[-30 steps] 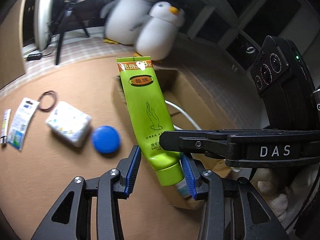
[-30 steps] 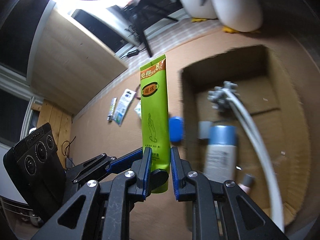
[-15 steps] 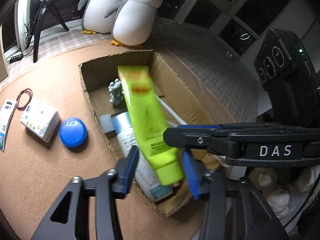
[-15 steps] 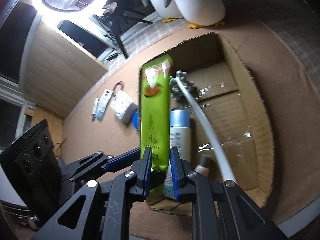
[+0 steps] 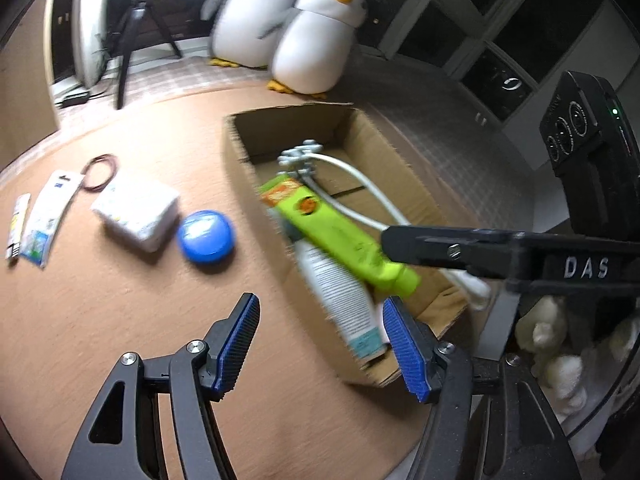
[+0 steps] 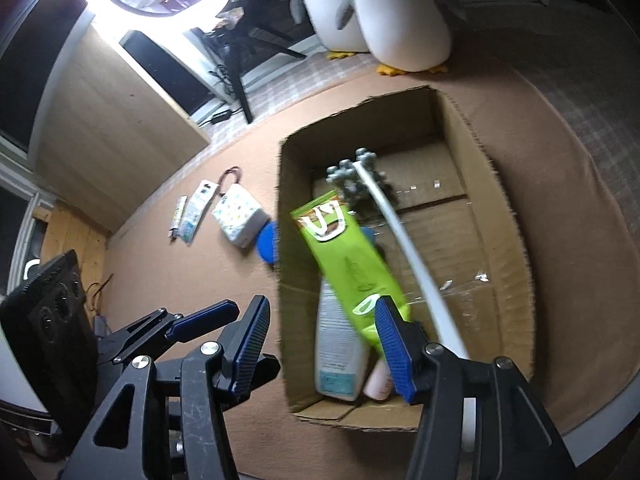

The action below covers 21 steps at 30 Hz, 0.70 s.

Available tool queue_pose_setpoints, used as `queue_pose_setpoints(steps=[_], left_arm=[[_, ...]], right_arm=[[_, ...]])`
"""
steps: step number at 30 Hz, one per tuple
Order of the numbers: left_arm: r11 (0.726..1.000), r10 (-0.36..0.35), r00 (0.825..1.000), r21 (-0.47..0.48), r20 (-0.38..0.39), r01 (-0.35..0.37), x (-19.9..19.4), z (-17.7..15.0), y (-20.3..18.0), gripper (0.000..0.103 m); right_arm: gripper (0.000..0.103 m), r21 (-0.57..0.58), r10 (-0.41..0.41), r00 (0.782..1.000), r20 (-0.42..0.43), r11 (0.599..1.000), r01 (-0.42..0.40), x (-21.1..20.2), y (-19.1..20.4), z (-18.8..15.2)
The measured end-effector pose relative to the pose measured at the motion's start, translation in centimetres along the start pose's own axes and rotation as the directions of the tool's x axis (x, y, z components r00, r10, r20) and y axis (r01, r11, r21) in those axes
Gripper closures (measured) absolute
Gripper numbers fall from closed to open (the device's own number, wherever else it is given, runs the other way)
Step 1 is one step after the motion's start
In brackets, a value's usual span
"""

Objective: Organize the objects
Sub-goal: 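Lift the green tube into the cardboard box and open the right tool, then reach the left tool to the white-blue card package and grasp it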

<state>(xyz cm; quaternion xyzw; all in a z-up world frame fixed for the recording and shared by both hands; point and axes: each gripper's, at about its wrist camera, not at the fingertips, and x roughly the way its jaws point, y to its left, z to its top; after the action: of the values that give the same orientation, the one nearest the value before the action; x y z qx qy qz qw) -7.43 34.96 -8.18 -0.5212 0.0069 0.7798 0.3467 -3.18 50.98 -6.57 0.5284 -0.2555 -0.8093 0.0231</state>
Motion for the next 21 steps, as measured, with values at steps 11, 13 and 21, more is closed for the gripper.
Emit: queue_pose_setpoints(steps=[11,13,21], left_arm=[[0.983,0.154,0.988,-0.108,0.026,-0.151,-5.4,-4.0,8.2,0.034],[0.974,0.183,0.983,-0.138,0.025,-0.178,-6.1,-4.6,10.1,0.034],[0.939,0.257,0.966,-0.244,0.032,-0.242,-8.0,-2.7,17.3,0.034]], right_arm=[[0.052,-0.058,0.038,0.999,-0.008,0.998,-0.039,1.5,3.9,0.1],[0.052,-0.077,0.039,0.999,-0.005,0.996,-0.039,1.8,4.8,0.0],[0.052,-0.175,-0.015,0.999,0.040,0.984,0.022,2.5,9.1,-2.3]])
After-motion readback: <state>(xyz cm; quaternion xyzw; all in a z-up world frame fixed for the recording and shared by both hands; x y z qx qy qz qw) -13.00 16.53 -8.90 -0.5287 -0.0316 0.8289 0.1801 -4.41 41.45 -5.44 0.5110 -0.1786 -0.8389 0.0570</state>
